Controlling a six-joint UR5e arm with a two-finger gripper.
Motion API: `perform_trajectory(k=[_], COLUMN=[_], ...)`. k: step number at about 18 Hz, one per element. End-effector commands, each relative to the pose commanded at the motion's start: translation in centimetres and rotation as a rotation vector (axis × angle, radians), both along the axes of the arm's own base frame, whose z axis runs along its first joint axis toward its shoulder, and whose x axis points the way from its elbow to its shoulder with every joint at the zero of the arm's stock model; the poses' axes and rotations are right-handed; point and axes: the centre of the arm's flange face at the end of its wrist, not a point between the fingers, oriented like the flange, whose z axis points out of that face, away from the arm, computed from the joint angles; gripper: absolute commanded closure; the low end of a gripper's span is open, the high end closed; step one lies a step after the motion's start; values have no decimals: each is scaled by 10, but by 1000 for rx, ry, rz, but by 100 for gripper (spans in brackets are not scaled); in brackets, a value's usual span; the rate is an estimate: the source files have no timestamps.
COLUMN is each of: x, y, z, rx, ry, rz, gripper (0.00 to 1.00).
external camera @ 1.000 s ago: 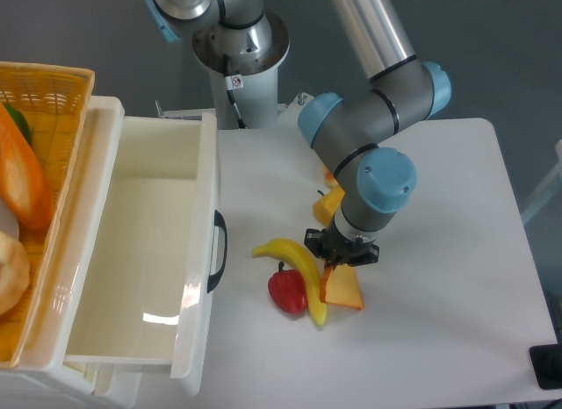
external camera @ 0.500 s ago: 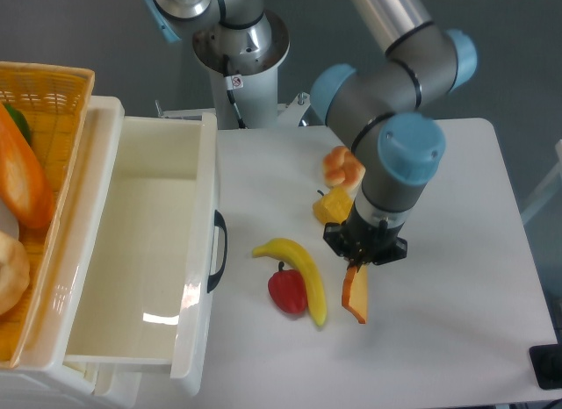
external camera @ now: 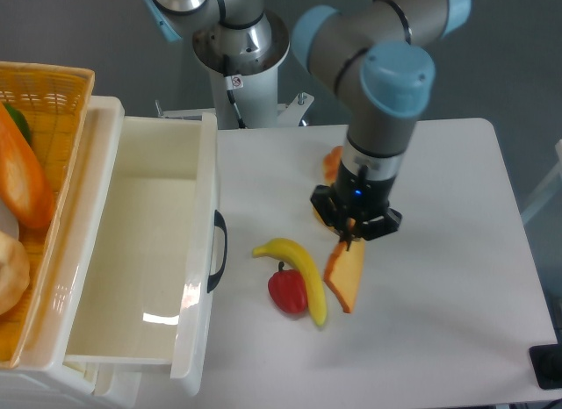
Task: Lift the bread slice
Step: 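Lift the bread slice upward, holding it on edge in the gripper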
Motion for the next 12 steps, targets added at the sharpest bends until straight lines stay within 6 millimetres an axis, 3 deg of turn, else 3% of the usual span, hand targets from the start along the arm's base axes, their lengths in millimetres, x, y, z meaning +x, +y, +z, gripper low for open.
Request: perform_trajectory(k=[5, 12], x=[6, 6], y=[-13, -16], z=[-8, -8], rx=[-102, -111], ry=[5, 0], rz=[-117, -132], gripper=[95, 95])
